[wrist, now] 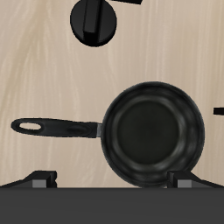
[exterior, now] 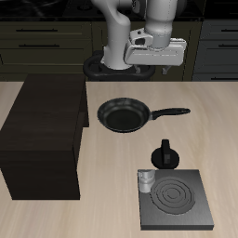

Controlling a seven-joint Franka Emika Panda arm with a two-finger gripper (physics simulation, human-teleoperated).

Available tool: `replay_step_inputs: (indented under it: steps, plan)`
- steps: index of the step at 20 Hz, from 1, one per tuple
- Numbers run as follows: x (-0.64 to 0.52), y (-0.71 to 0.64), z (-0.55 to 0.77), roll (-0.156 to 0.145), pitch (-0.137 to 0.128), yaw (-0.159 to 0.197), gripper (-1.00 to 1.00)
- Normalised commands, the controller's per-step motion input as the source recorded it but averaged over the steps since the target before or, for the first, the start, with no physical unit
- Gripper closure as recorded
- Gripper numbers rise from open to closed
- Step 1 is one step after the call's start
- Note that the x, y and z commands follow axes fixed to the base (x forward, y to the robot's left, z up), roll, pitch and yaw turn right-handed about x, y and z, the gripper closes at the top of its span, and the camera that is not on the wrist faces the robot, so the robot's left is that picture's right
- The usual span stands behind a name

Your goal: Place the frypan on the bottom layer of the shelf

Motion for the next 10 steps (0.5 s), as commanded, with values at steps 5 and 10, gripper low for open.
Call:
replay_step_inputs:
  steps: [5,10]
  plan:
    - [0.03,-0.05,-0.18,-0.014,-0.002,0.005,-1.0]
    - [-0.06,0.04,-0.32,-0.008,-0.015,0.047,-1.0]
